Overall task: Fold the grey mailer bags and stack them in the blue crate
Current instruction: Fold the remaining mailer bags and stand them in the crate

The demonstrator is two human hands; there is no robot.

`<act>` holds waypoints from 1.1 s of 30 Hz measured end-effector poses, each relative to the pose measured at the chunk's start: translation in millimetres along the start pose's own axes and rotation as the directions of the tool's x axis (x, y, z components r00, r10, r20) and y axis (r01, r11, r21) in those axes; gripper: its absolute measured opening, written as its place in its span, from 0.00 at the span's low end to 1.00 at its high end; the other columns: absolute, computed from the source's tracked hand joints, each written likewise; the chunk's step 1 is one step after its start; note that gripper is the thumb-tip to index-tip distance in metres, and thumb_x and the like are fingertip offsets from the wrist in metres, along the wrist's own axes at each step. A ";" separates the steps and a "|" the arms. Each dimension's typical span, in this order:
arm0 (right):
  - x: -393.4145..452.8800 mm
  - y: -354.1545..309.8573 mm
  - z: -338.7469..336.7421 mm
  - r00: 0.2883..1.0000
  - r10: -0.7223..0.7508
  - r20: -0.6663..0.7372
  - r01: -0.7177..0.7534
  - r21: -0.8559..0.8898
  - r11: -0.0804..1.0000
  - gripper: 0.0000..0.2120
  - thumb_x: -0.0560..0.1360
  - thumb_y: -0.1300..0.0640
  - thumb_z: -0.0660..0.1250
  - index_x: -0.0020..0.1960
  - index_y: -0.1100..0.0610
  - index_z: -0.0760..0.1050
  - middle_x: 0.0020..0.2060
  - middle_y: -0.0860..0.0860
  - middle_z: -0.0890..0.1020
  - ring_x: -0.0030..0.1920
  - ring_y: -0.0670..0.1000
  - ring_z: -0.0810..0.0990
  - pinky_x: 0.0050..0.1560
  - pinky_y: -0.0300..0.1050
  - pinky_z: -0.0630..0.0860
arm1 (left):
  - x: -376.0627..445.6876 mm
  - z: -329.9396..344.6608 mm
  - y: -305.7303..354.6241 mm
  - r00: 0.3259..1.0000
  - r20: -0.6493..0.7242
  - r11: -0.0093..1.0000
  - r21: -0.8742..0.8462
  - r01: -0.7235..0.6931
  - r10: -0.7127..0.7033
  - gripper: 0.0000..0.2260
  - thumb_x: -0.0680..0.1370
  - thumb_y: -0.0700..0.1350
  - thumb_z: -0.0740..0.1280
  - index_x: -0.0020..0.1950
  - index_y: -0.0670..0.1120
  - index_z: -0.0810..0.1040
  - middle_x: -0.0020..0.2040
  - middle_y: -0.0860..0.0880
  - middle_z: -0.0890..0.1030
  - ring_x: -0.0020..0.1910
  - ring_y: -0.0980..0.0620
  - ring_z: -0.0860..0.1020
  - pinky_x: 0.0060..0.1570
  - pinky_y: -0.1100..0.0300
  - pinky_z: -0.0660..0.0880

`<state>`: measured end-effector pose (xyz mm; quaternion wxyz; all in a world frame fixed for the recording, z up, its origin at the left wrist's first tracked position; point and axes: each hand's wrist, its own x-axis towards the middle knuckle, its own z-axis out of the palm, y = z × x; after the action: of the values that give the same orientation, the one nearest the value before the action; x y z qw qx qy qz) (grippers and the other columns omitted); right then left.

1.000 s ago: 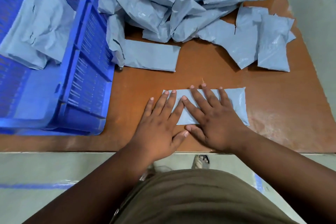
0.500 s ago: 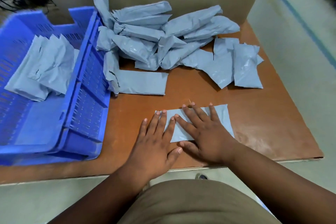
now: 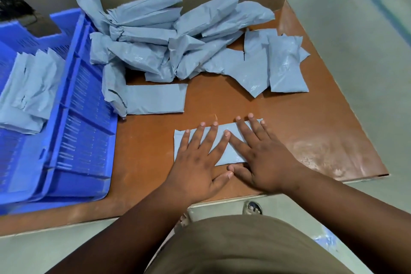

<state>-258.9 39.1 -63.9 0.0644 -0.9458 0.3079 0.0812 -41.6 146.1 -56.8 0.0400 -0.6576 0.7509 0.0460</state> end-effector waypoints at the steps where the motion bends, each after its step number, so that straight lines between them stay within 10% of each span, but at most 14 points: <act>1: 0.8 1.0 0.3 1.000 -0.002 -0.002 0.002 0.005 1.000 0.41 0.82 0.26 0.43 0.87 0.47 0.43 0.86 0.60 0.42 0.84 0.66 0.38 0.83 0.68 0.47 | 0.1 0.0 -0.1 1.000 -0.003 1.000 -0.004 -0.002 0.002 0.40 0.82 0.71 0.53 0.87 0.55 0.42 0.88 0.48 0.41 0.86 0.42 0.40 0.81 0.34 0.49; 11: -1.1 30.4 -14.2 0.978 -0.184 0.101 0.187 -0.023 0.982 0.39 0.83 0.27 0.39 0.84 0.45 0.28 0.84 0.57 0.32 0.83 0.61 0.30 0.82 0.67 0.36 | -3.0 -4.2 -2.1 1.000 0.005 0.999 -0.032 -0.026 0.026 0.38 0.84 0.69 0.53 0.88 0.54 0.42 0.87 0.49 0.39 0.86 0.44 0.39 0.81 0.34 0.48; 17: 26.9 5.4 -37.6 0.987 0.003 -0.161 0.011 0.086 0.996 0.31 0.86 0.41 0.47 0.86 0.53 0.57 0.86 0.57 0.54 0.86 0.58 0.49 0.83 0.68 0.48 | 14.6 -11.6 -2.8 0.985 -0.102 0.988 -0.081 0.128 -0.136 0.29 0.87 0.56 0.48 0.88 0.48 0.50 0.88 0.49 0.46 0.86 0.48 0.41 0.84 0.43 0.46; 21: 62.8 -23.5 -21.9 0.996 -0.018 -0.093 0.037 0.207 0.978 0.31 0.83 0.46 0.47 0.84 0.54 0.61 0.84 0.55 0.62 0.84 0.57 0.57 0.81 0.66 0.56 | 26.3 6.2 -5.4 0.988 -0.064 0.985 -0.115 0.130 -0.138 0.29 0.86 0.53 0.49 0.86 0.45 0.58 0.86 0.47 0.58 0.86 0.48 0.48 0.84 0.42 0.50; 33: 28.6 36.5 -6.7 0.985 0.153 -0.080 -0.146 0.085 0.986 0.33 0.86 0.35 0.37 0.87 0.48 0.49 0.86 0.45 0.45 0.85 0.48 0.39 0.84 0.62 0.41 | -30.7 22.4 -86.7 0.939 0.001 0.933 -0.109 0.343 -0.345 0.31 0.86 0.62 0.39 0.88 0.51 0.47 0.88 0.52 0.42 0.86 0.51 0.40 0.84 0.45 0.42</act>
<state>-256.9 -7.7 -65.6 0.0819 -0.9193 0.3836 0.0330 48.5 167.7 -76.7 0.0053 -0.7804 0.6210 0.0725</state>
